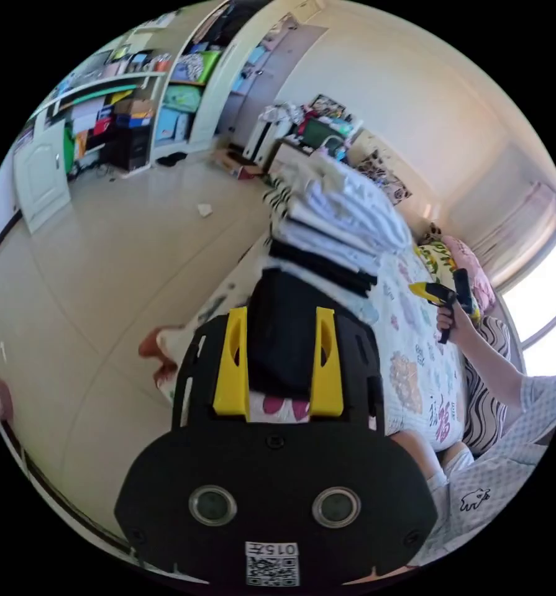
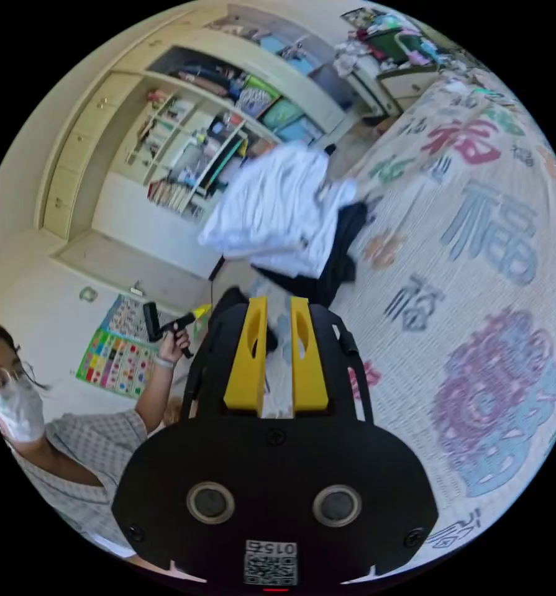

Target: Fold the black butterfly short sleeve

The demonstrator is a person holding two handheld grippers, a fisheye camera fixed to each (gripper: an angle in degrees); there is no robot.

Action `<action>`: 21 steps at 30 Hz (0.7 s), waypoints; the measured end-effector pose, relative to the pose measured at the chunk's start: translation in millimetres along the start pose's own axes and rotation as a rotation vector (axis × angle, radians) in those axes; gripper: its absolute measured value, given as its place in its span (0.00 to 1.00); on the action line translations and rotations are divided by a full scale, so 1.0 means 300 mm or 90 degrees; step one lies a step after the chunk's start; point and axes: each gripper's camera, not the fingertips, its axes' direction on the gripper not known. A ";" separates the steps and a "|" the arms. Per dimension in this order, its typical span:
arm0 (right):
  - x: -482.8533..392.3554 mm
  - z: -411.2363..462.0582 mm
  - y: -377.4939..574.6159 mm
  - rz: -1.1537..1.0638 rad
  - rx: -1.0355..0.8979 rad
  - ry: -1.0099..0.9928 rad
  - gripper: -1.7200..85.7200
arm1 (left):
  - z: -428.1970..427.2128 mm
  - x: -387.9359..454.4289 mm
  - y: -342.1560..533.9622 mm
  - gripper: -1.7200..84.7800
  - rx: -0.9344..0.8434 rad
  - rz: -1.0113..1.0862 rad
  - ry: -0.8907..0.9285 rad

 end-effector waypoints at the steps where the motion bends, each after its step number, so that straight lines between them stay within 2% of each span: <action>1: -0.031 0.101 0.047 0.003 -0.056 -0.014 0.11 | 0.025 -0.007 0.062 0.19 -0.018 -0.027 0.000; 2: -0.048 0.155 0.069 0.004 -0.081 -0.026 0.12 | 0.036 -0.009 0.089 0.19 -0.020 -0.040 0.006; 4: -0.104 0.374 0.130 0.027 -0.190 -0.074 0.13 | 0.029 0.002 0.171 0.16 0.047 -0.099 0.024; 6: -0.140 0.494 0.153 0.061 -0.230 -0.101 0.12 | 0.028 0.026 0.190 0.11 0.040 -0.127 0.065; 9: -0.222 0.486 0.172 0.103 -0.175 -0.092 0.08 | -0.018 0.097 0.237 0.09 0.078 -0.136 0.144; 14: -0.460 0.135 0.254 -0.025 -0.055 -0.168 0.06 | -0.130 0.305 0.355 0.09 0.100 -0.043 0.253; 16: -0.557 -0.143 0.358 -0.066 0.027 -0.218 0.06 | -0.165 0.449 0.429 0.10 0.114 0.005 0.400; 18: -0.631 -0.345 0.462 -0.086 0.082 -0.223 0.06 | -0.174 0.600 0.480 0.11 0.107 0.058 0.493; 21: -0.753 -0.647 0.672 -0.086 0.177 -0.202 0.05 | -0.193 0.906 0.580 0.16 0.055 0.164 0.472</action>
